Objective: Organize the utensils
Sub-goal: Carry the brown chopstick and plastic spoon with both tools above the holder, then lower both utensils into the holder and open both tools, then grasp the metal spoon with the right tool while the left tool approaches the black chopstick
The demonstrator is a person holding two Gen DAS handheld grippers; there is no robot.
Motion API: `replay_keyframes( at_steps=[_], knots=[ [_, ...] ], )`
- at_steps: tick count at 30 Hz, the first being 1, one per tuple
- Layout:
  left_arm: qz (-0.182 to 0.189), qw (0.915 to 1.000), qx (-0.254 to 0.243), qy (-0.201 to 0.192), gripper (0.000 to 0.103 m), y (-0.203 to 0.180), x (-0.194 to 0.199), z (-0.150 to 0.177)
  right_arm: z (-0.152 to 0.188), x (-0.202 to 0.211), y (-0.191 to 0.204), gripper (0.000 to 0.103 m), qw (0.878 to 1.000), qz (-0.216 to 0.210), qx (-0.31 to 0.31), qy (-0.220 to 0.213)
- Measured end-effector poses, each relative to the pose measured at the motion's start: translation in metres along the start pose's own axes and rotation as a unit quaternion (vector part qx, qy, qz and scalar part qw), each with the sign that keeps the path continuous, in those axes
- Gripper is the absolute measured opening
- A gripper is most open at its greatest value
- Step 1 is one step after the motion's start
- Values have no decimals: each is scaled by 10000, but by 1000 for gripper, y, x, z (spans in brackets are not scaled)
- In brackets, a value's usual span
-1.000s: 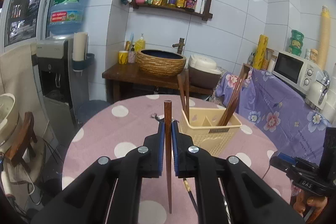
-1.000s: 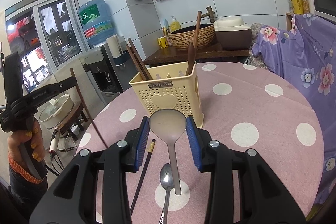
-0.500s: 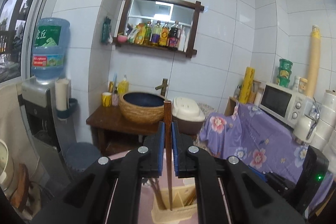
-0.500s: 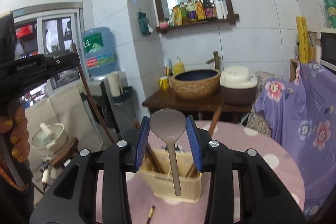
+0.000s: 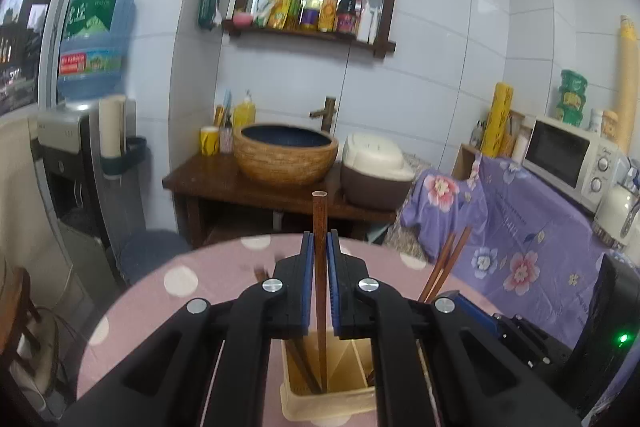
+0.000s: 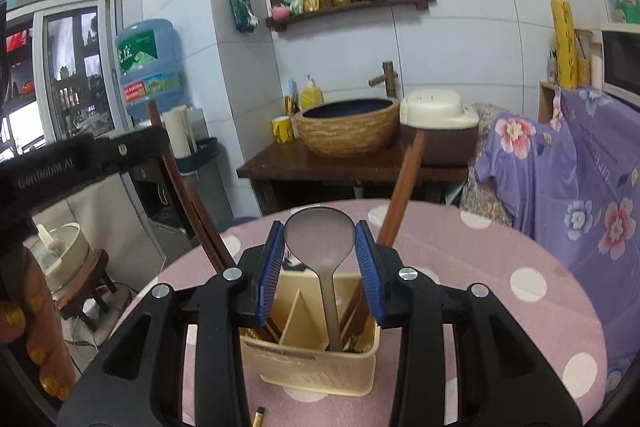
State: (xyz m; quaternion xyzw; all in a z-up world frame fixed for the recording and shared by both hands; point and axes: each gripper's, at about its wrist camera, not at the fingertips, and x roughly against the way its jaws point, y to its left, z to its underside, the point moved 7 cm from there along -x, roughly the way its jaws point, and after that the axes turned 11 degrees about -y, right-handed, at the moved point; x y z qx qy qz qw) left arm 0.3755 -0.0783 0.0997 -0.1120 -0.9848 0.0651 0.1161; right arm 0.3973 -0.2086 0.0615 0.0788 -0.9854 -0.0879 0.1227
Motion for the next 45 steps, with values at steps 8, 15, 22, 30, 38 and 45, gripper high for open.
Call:
replay_keyframes(
  at_steps=[8,15,22,30,38,45],
  knots=[
    [-56,9990,57,437,7,9,-9,51,34,-1,-2,37,9998,113,120,151],
    [-41,9998,36,215,7,13,10,41,31,16,-3,54,9997,137,193,-57],
    [-120,9999,-1,113,76,29,55,57,54,61,1,63,9990,37,417,163],
    [-542,9962,106,679,97,67,88,124,127,106,-5,63,9929,11,652,997],
    [-747,9890,185,1266,98,84,101,173,183,124,4,63,9828,-23,900,1610],
    [-794,9850,-40,1533,98,78,108,197,204,131,9,63,9803,-172,596,1875]
  ],
)
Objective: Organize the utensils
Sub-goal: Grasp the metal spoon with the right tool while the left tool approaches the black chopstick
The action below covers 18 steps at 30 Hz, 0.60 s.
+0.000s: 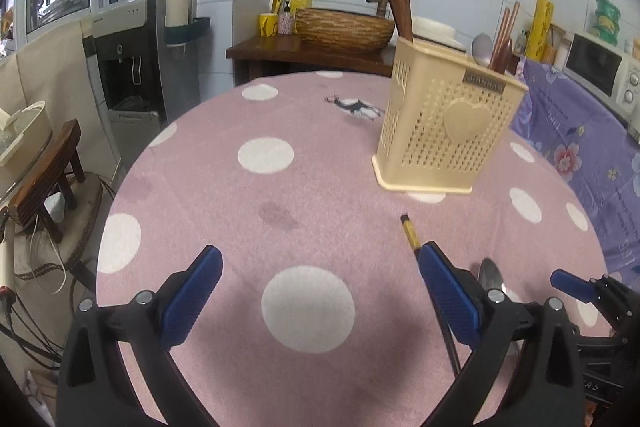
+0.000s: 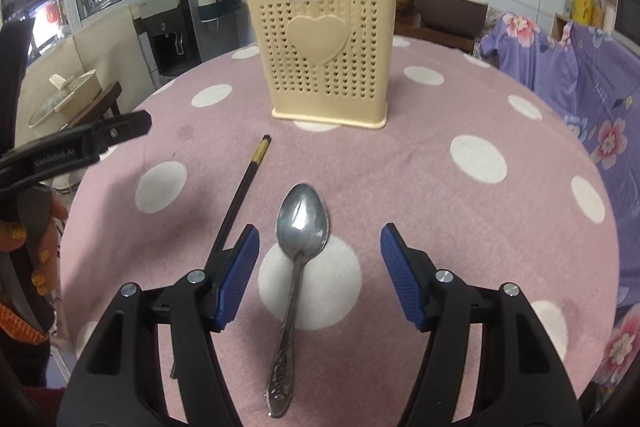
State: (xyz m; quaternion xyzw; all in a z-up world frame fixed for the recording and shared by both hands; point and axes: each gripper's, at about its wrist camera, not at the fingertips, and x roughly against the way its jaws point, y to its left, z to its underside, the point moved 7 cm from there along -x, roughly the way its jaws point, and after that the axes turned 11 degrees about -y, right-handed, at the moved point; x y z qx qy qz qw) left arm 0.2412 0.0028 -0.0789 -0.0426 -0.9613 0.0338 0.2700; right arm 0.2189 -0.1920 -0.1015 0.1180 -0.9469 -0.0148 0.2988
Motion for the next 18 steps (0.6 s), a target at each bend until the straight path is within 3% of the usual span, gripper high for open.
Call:
replay_keyframes(
  at_steps=[10,18],
  knots=[
    [-13,10000,-1,38,98,4,3,11,9,-2,10,63,9999,-114,20,126],
    [-8,9996,-167,-231,98,1,7,7,9,-1,14,63,9998,-158,24,110]
  ],
)
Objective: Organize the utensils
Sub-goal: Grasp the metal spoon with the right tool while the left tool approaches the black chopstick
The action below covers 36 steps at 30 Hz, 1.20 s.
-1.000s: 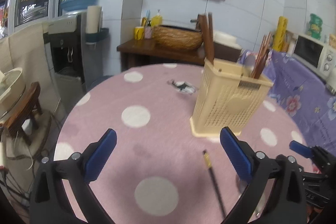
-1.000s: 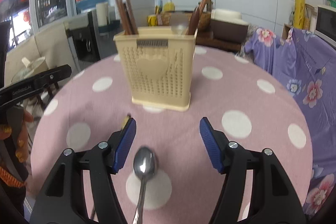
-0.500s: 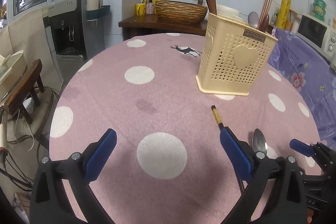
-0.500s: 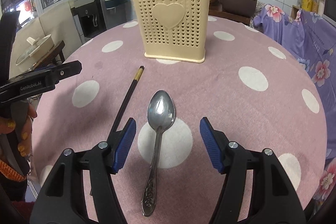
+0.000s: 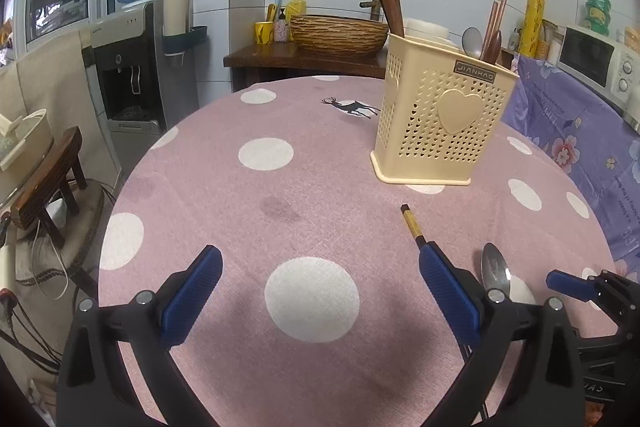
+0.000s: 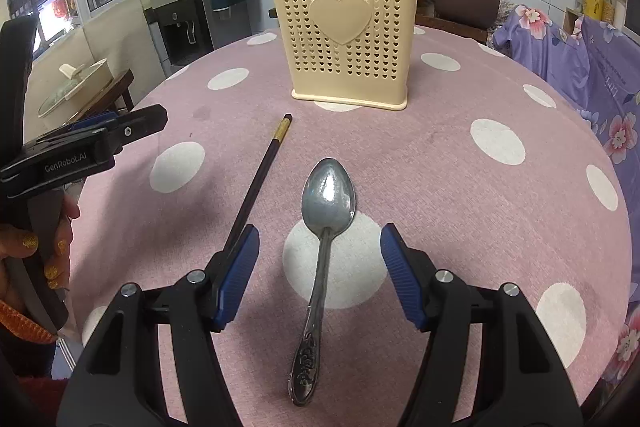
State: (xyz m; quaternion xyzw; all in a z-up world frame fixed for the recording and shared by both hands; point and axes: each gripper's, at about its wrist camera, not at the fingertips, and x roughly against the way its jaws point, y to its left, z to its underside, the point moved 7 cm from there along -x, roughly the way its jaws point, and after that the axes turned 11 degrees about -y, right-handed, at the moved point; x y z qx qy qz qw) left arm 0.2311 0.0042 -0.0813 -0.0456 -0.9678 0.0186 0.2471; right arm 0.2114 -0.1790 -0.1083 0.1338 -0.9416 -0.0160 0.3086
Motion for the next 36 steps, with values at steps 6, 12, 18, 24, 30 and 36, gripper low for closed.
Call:
replay_keyframes(
  at_steps=[6,12,18,24,30,36],
  knots=[
    [-20,9999,-55,95,98,3,0,2,1,-2,3,63,10000,-53,16,37],
    [15,9999,-18,154,98,4,-1,3,2,-11,8,63,9998,-86,93,131],
    [72,9998,-15,167,98,1,-1,3,-2,-31,5,63,9991,33,9,418],
    [80,9998,-13,168,98,0,-2,3,-5,-52,2,54,9981,134,-112,588],
    [84,9997,28,212,98,0,-4,4,-10,-61,3,43,9982,293,2,529],
    [118,9996,26,267,98,-5,-6,5,-12,-61,1,38,9985,265,-26,483]
  ],
)
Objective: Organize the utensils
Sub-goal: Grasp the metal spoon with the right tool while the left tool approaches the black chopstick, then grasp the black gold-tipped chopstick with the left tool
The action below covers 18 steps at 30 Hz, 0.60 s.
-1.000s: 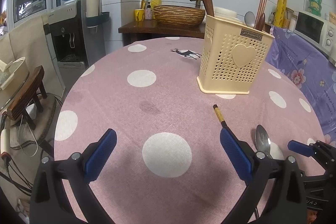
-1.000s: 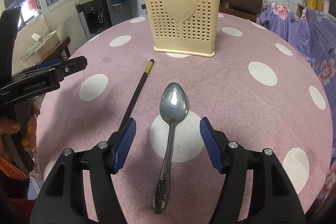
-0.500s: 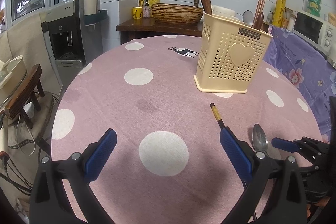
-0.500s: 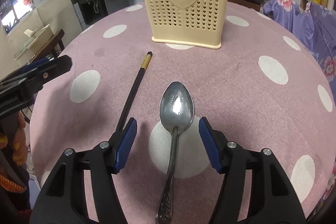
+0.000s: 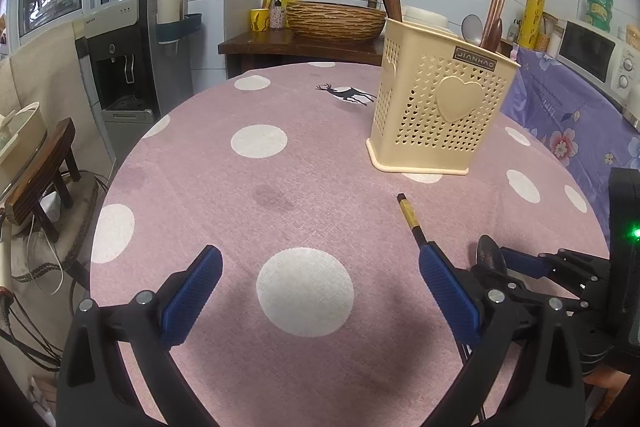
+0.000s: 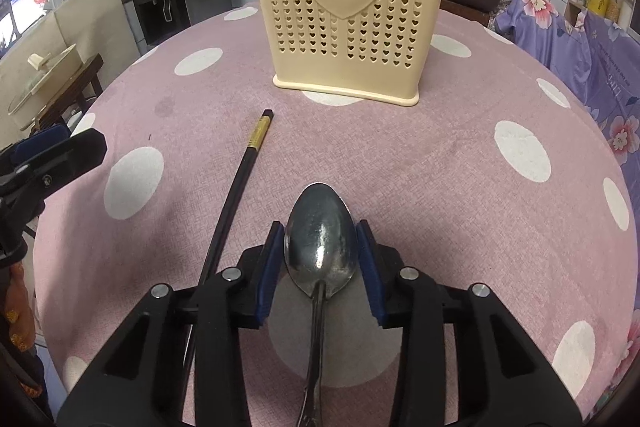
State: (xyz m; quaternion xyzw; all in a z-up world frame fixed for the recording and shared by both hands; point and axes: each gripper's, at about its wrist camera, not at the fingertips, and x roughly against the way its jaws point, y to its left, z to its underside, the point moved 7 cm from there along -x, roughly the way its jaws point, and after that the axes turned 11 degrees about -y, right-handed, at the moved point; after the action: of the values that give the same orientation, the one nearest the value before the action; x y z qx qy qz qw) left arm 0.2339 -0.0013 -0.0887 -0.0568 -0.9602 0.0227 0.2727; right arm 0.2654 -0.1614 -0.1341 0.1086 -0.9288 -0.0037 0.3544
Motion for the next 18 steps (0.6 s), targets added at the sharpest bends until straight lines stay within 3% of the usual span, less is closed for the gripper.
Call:
replay_keyframes(
  at_steps=[7,18],
  knots=[
    [140,9998,-5,160,95,-14,-9,1,-16,31,-16,38,9979,-169,-458,-414],
    [612,9956,-198,687,65,-61,-38,8,-48,118,-43,37,9869,-161,-768,-1409]
  ],
)
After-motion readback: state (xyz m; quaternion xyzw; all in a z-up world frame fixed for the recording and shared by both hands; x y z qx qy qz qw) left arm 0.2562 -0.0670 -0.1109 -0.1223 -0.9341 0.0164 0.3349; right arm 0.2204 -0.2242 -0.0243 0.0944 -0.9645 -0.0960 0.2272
